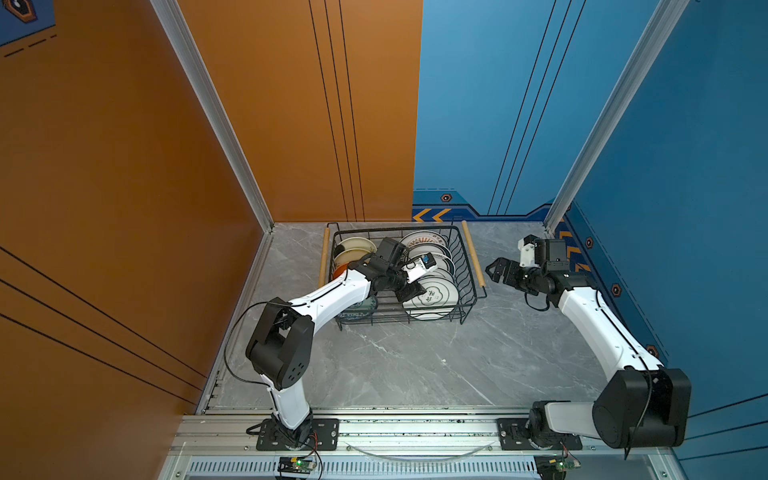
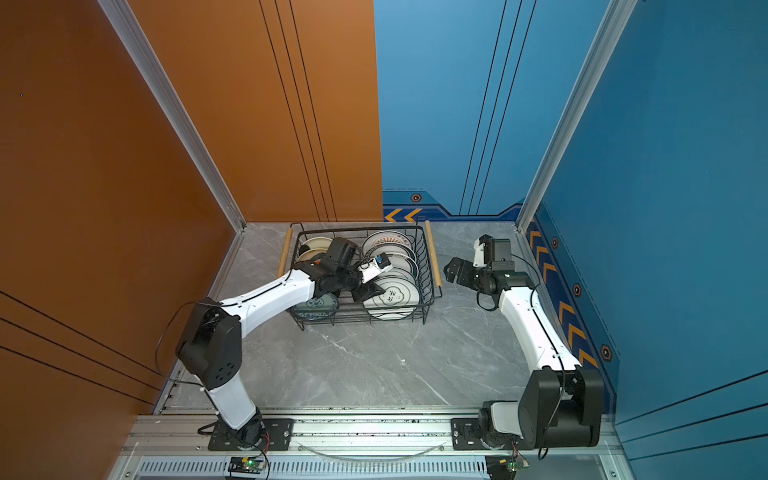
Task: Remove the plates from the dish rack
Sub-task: 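Grasp the nearest white green-rimmed plate's edge with the left gripper, then lift the plate out with the left gripper while the right reaches toward it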
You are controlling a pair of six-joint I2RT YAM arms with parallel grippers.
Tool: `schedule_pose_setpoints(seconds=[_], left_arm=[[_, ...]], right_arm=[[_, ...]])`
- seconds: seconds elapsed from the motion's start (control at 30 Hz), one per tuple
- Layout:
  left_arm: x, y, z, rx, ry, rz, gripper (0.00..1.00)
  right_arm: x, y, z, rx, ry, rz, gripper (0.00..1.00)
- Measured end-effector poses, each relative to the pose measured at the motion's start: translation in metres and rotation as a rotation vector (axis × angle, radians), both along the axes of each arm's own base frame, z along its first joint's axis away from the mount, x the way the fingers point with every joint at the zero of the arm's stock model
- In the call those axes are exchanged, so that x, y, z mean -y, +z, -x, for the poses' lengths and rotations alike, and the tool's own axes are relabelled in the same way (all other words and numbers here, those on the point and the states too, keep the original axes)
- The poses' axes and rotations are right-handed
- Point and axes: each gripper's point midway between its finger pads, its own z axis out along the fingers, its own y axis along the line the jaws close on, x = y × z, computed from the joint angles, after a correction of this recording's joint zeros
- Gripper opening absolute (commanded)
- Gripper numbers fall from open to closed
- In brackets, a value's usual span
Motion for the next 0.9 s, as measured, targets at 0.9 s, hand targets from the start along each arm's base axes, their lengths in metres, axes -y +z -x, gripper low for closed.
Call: schedule_pose_setpoints(seconds=[0.9], left_arm=[[0.007, -0.023, 0.004, -0.026, -0.022, -0.077, 0.2]], right_arm=[[0.003, 0.0, 0.0, 0.0, -0.007, -0.002, 1.0]])
